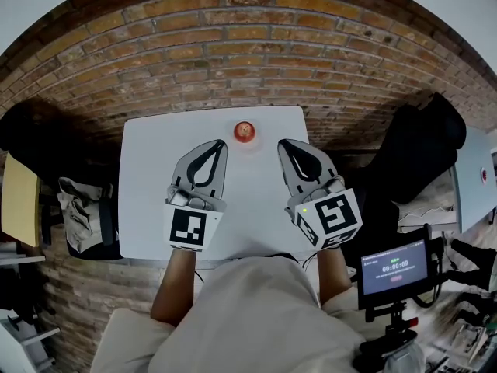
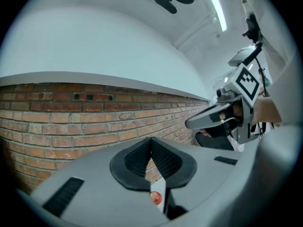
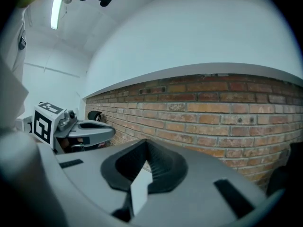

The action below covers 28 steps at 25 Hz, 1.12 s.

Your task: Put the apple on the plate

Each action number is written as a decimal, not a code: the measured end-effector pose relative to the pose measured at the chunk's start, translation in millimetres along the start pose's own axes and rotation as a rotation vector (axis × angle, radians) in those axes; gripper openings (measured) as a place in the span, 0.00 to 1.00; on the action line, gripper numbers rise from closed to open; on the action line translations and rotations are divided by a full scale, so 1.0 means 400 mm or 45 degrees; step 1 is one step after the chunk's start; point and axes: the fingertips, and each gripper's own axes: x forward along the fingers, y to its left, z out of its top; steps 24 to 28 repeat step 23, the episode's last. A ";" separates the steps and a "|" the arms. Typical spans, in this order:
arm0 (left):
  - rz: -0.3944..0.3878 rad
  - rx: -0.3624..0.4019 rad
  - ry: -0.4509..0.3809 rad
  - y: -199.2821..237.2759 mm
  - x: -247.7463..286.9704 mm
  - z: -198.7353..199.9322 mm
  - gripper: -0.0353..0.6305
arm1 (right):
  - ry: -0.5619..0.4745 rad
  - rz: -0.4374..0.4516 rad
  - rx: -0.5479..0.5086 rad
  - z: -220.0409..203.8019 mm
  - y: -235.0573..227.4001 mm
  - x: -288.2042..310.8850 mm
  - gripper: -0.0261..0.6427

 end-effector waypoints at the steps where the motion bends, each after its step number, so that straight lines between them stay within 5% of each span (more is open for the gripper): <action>1: -0.001 0.006 -0.003 0.002 -0.004 0.003 0.06 | -0.005 0.001 -0.007 0.006 0.005 0.001 0.04; 28: -0.042 0.013 -0.011 0.006 -0.004 0.029 0.06 | -0.026 -0.014 -0.027 0.049 0.018 0.013 0.04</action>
